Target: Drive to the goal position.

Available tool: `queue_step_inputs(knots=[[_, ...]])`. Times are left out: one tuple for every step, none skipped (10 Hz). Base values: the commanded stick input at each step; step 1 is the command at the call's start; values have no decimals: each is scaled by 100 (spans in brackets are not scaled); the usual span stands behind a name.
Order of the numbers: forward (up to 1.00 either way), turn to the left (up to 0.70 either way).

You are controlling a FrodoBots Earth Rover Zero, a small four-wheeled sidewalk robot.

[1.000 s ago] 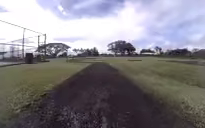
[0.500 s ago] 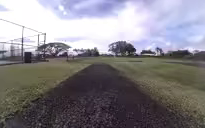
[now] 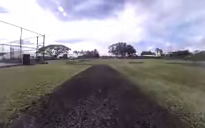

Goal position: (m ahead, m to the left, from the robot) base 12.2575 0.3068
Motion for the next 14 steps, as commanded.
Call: queue_step_inputs(knots=[[50,0],[50,0],[50,0],[50,0],[50,0],[50,0],[50,0],[50,0],[50,0],[50,0],[50,0],[50,0],[50,0],[50,0]])
